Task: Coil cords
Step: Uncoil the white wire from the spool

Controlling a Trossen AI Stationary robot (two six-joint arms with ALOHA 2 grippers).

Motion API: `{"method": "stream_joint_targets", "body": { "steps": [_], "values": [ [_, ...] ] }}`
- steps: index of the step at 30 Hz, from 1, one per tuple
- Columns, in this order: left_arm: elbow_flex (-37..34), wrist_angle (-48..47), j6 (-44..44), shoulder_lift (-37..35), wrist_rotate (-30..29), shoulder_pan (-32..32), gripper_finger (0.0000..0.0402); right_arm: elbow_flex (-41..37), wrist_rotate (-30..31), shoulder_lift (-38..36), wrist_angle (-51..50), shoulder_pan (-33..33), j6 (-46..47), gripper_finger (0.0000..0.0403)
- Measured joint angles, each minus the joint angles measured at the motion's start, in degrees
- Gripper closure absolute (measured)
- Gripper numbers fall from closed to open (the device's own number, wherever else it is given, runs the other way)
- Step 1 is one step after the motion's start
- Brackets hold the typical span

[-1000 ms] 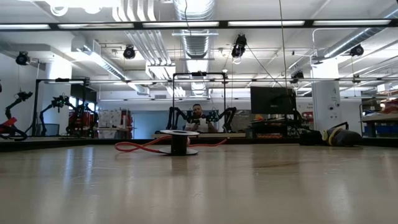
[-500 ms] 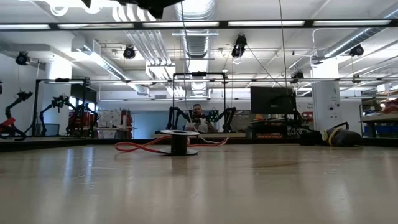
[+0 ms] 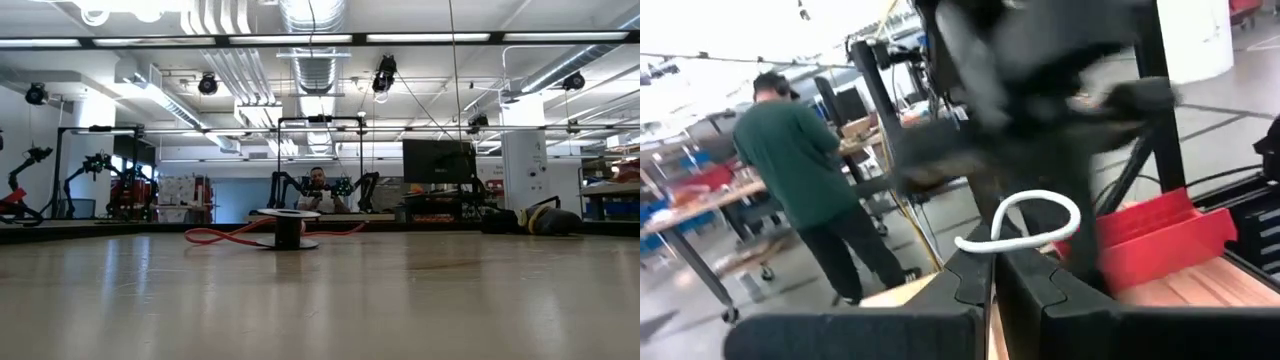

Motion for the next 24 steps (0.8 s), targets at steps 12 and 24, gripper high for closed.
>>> {"method": "stream_joint_targets", "body": {
  "steps": [12,24],
  "values": [
    [12.60,-29.07,5.81,2.03,0.25,0.25,0.0401,2.57,-21.82,1.83,22.99,4.97,-13.96,0.0403],
    [2.76,-40.04,4.83,4.13,5.65,0.28,0.0401,2.67,2.31,-6.91,17.21,5.09,-11.24,0.0403]
  ]
}}
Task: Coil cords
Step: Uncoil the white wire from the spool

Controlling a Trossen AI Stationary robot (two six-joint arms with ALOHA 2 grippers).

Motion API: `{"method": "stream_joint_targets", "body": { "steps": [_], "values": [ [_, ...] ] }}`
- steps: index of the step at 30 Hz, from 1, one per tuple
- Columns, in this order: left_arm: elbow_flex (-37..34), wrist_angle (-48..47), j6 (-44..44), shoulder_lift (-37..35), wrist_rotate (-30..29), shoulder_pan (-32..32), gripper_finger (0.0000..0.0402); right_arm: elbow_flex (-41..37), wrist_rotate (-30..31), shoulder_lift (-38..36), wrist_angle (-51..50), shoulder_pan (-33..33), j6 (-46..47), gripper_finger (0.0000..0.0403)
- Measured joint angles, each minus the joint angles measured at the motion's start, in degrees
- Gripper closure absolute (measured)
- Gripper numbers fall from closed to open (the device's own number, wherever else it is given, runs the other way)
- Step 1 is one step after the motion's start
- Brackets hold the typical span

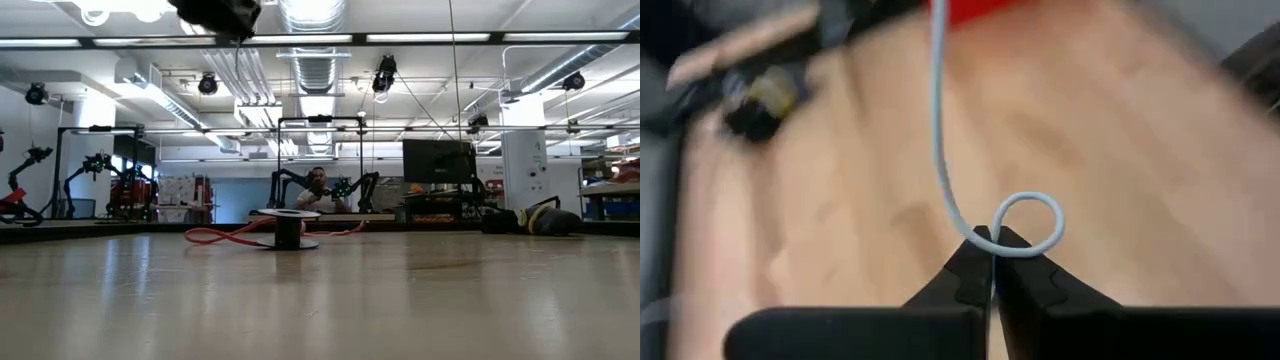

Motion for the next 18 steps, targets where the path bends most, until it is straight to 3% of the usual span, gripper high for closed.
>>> {"method": "stream_joint_targets", "body": {
  "steps": [4,10,14,18],
  "values": [
    [1.74,-4.60,0.05,-0.01,-8.13,0.05,0.0401,-0.05,5.62,-0.21,-10.30,-1.56,6.06,0.0403],
    [12.53,-16.36,0.04,-0.24,-14.22,0.05,0.0401,-0.64,6.47,2.18,-26.02,-4.36,17.06,0.0403],
    [21.93,-19.94,0.06,-0.25,-16.27,0.09,0.0401,-3.02,2.20,5.28,-29.95,-5.07,19.94,0.0403],
    [30.82,-19.52,1.92,-0.28,-13.37,0.05,0.0401,-6.50,-5.30,7.78,-22.77,-5.04,15.88,0.0403]
  ]
}}
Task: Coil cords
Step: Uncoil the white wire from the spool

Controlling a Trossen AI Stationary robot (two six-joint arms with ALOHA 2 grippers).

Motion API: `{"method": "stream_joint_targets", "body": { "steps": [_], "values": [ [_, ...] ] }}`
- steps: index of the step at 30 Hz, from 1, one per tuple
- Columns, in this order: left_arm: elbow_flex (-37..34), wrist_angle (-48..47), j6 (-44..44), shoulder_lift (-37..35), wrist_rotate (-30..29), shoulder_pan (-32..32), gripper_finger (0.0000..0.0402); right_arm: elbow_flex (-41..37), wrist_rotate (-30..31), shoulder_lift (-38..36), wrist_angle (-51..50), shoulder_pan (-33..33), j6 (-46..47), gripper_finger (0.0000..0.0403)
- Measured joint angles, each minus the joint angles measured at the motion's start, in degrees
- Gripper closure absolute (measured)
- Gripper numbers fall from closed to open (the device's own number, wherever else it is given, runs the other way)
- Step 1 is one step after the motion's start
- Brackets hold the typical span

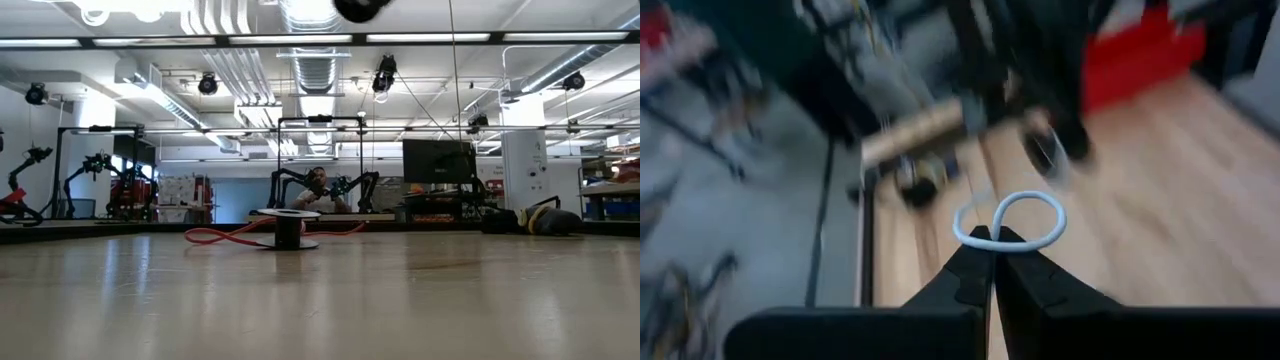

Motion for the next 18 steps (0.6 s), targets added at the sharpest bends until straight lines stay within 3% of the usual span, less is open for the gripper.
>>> {"method": "stream_joint_targets", "body": {
  "steps": [5,14,18],
  "values": [
    [10.37,1.31,1.52,0.03,4.86,0.00,0.0401,-0.44,-12.36,2.32,12.36,0.71,-7.64,0.0403],
    [29.73,5.15,1.13,2.77,13.71,-0.24,0.0401,4.89,-13.26,1.52,26.65,4.27,-15.36,0.0403],
    [36.14,6.51,2.54,5.40,13.13,-0.24,0.0401,6.72,-13.57,1.35,35.99,7.07,-20.14,0.0403]
  ]
}}
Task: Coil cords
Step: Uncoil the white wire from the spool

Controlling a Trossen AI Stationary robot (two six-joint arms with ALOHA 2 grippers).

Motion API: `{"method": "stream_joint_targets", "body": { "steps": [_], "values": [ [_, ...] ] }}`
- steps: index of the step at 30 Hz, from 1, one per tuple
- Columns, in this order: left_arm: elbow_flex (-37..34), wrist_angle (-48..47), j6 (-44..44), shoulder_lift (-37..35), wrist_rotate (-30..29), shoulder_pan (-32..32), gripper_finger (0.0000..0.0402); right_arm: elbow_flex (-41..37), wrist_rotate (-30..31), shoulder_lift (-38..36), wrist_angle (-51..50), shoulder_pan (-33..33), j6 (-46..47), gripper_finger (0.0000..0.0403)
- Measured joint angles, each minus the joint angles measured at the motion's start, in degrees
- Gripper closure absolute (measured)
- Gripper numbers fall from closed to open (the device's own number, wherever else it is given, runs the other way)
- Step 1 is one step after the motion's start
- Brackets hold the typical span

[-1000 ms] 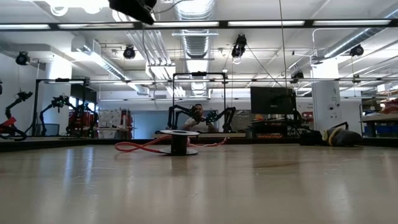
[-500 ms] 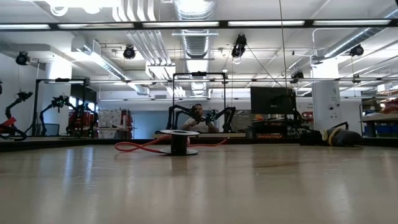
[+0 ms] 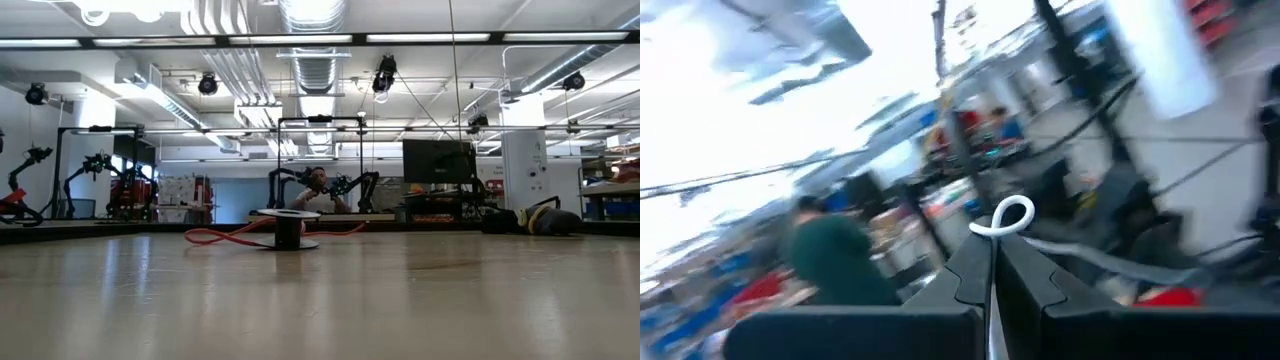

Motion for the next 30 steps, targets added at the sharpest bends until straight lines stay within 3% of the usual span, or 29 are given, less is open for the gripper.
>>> {"method": "stream_joint_targets", "body": {
  "steps": [3,6,11,17,20,23,27,30],
  "values": [
    [1.90,-0.95,1.89,1.12,-7.12,0.02,0.0401,-0.22,0.00,-1.30,6.86,2.10,-3.78,0.0403],
    [1.89,-4.65,4.36,1.95,-17.91,0.02,0.0401,-0.11,0.04,-3.41,11.37,3.57,-7.11,0.0403],
    [1.74,-13.12,5.96,3.94,-32.53,0.38,0.0401,0.02,2.56,-6.54,12.95,3.95,-8.59,0.0403],
    [1.74,-18.87,7.62,4.98,-46.68,1.11,0.0401,0.00,18.25,-7.17,4.94,0.62,-5.42,0.0403],
    [1.76,-23.83,4.34,4.88,-53.17,1.11,0.0401,-0.20,24.87,-6.50,-1.96,-2.61,-1.87,0.0403],
    [1.76,-31.90,-5.33,4.67,-49.15,1.16,0.0401,-0.59,26.96,-4.56,-9.23,-7.29,3.62,0.0403],
    [0.44,-42.76,-18.82,5.32,-33.90,1.14,0.0401,-1.92,26.96,-0.39,-13.78,-13.43,8.40,0.0403],
    [-6.28,-41.69,-23.21,3.97,-25.13,0.76,0.0401,-3.91,25.56,3.27,-12.53,-17.02,8.95,0.0403]
  ]
}}
